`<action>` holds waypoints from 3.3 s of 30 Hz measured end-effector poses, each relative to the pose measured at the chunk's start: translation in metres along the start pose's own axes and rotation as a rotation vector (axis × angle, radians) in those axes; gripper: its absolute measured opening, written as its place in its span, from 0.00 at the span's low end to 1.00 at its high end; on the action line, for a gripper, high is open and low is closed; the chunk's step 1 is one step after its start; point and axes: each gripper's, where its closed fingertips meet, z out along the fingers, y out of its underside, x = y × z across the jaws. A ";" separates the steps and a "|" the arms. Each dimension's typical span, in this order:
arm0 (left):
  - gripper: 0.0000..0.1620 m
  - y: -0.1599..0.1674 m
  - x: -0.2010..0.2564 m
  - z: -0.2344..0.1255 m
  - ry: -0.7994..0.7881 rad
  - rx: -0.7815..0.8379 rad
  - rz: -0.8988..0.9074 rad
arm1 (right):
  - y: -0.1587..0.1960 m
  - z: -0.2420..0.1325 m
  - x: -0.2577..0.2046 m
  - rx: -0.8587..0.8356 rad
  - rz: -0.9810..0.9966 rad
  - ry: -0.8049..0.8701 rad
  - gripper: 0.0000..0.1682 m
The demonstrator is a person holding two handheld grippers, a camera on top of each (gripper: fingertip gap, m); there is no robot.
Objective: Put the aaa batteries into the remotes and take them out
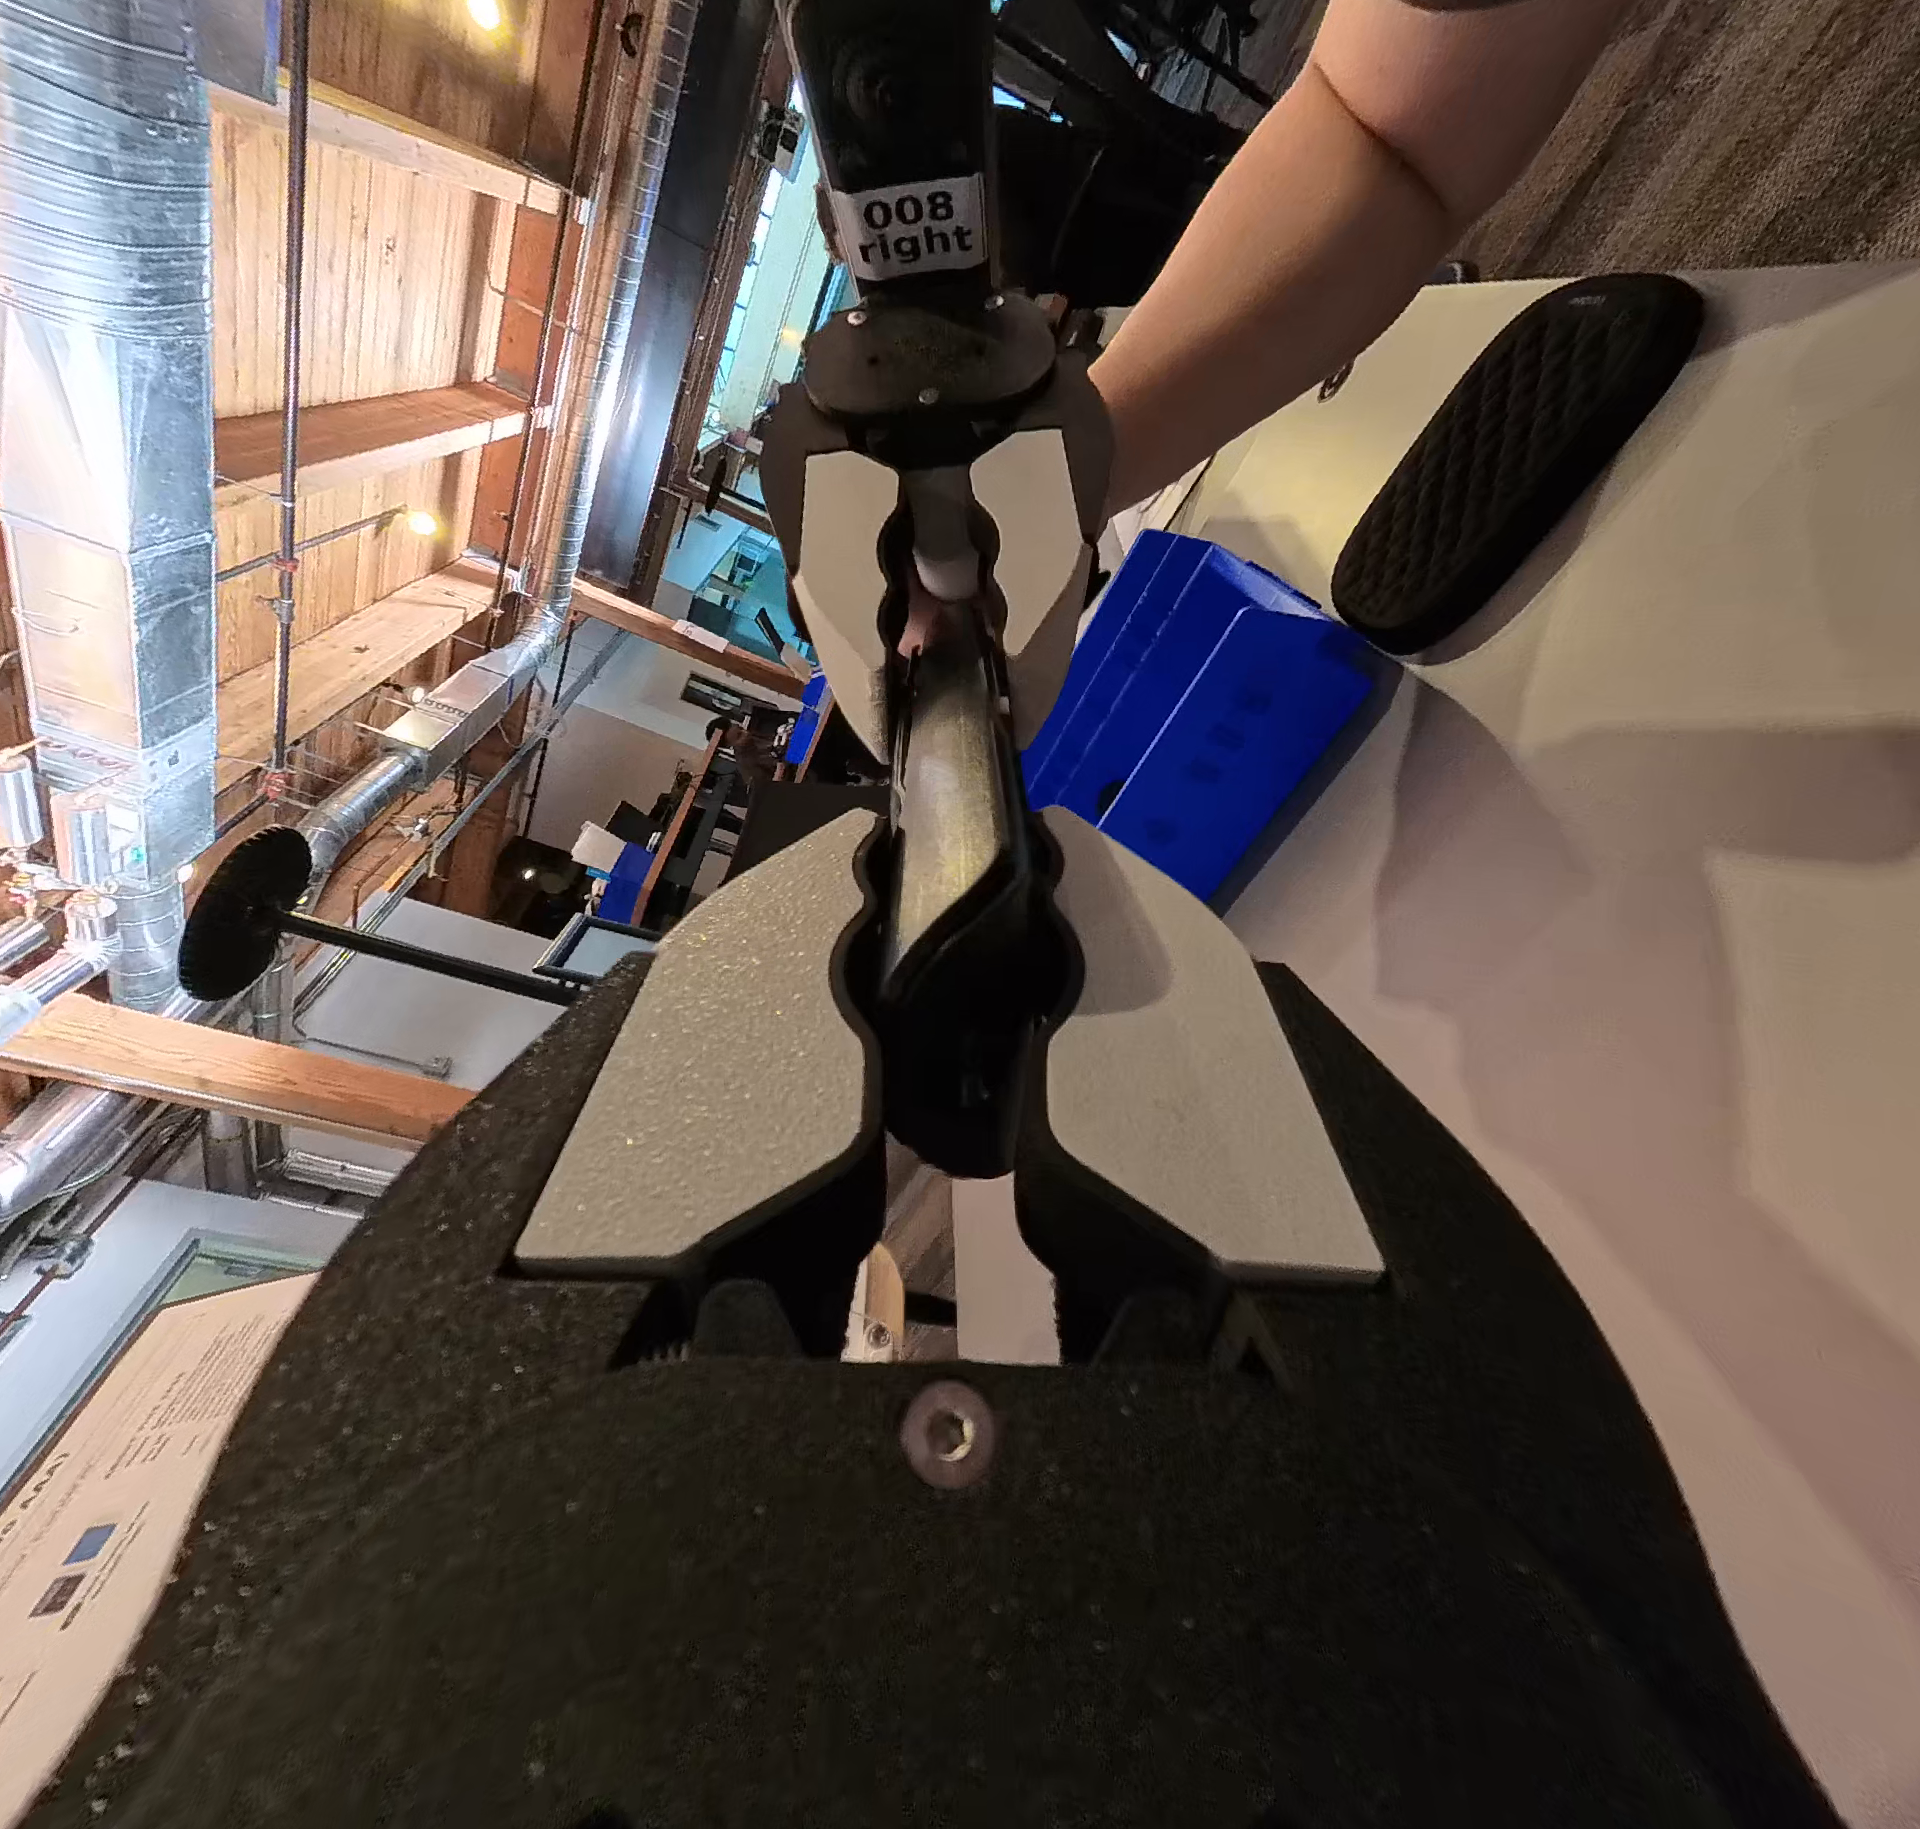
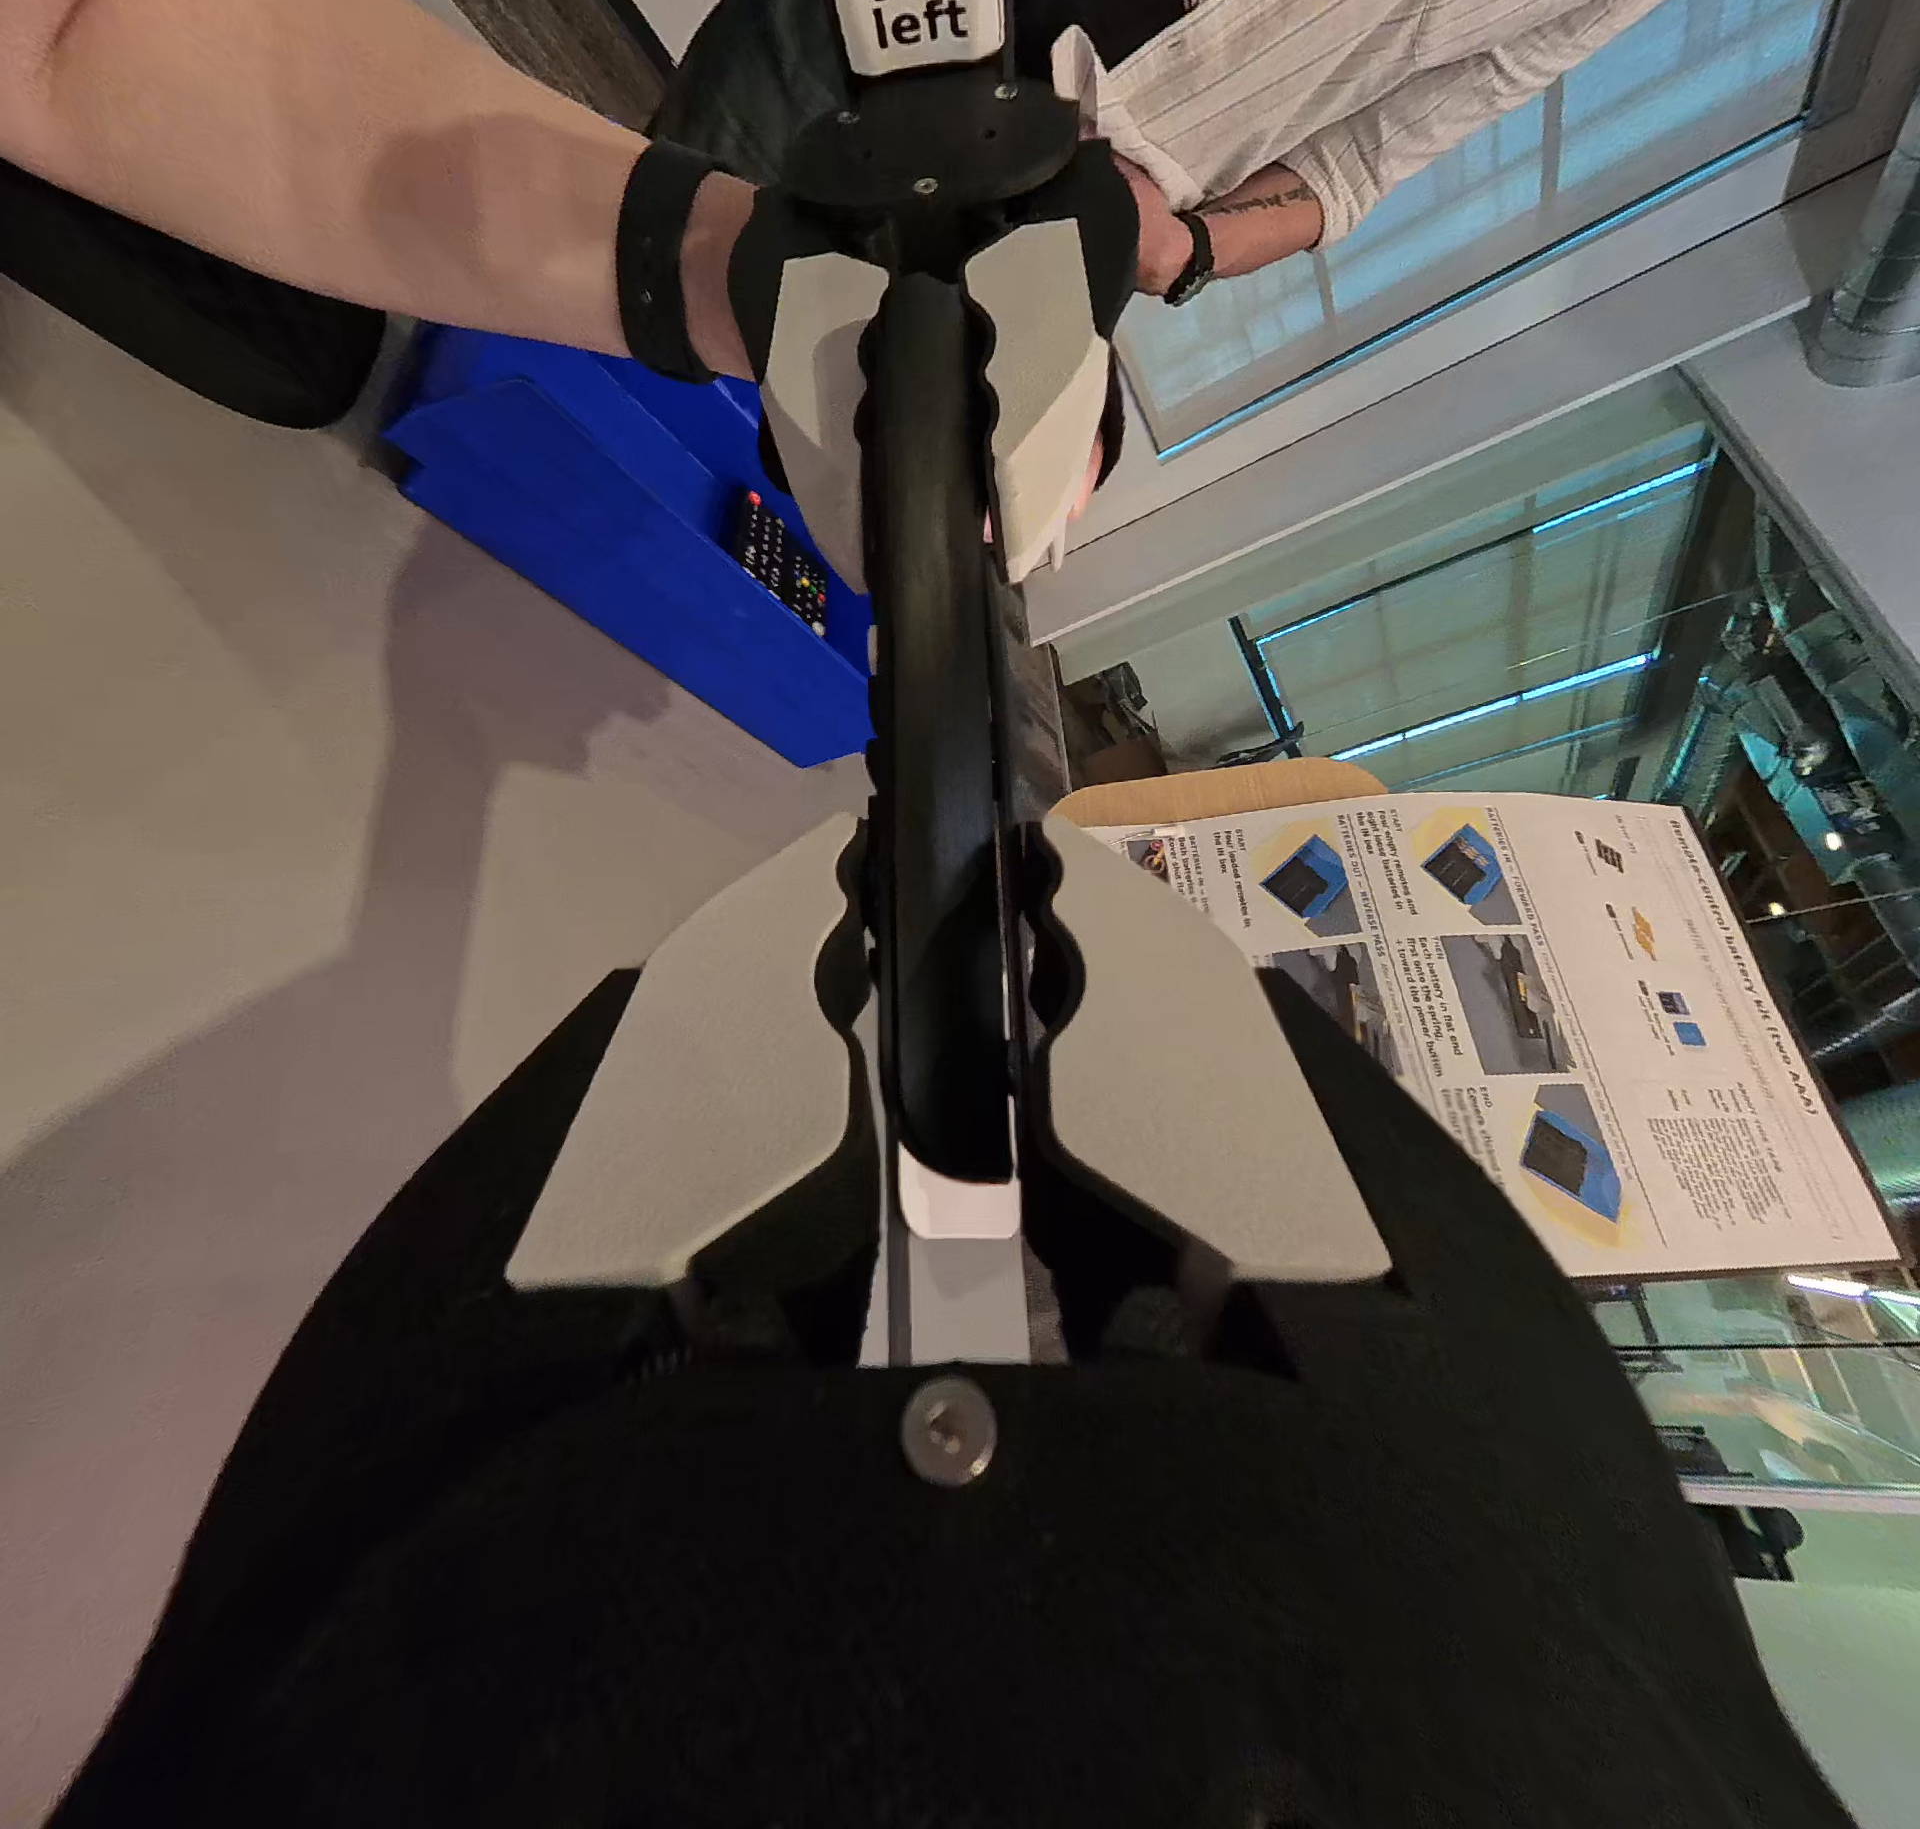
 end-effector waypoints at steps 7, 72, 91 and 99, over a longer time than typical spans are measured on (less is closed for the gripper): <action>0.15 -0.003 0.000 0.002 0.003 0.021 -0.028 | 0.000 -0.002 -0.001 0.008 0.024 -0.019 0.16; 0.15 -0.005 0.017 0.024 0.041 0.102 -0.054 | 0.019 -0.040 -0.009 0.002 1.173 -0.784 0.12; 0.15 -0.006 0.015 0.023 0.028 0.104 -0.063 | 0.017 -0.041 -0.005 -0.044 1.182 -0.807 0.12; 0.15 -0.006 0.016 0.022 0.052 0.103 -0.109 | 0.015 -0.044 0.003 -0.042 1.193 -0.782 0.00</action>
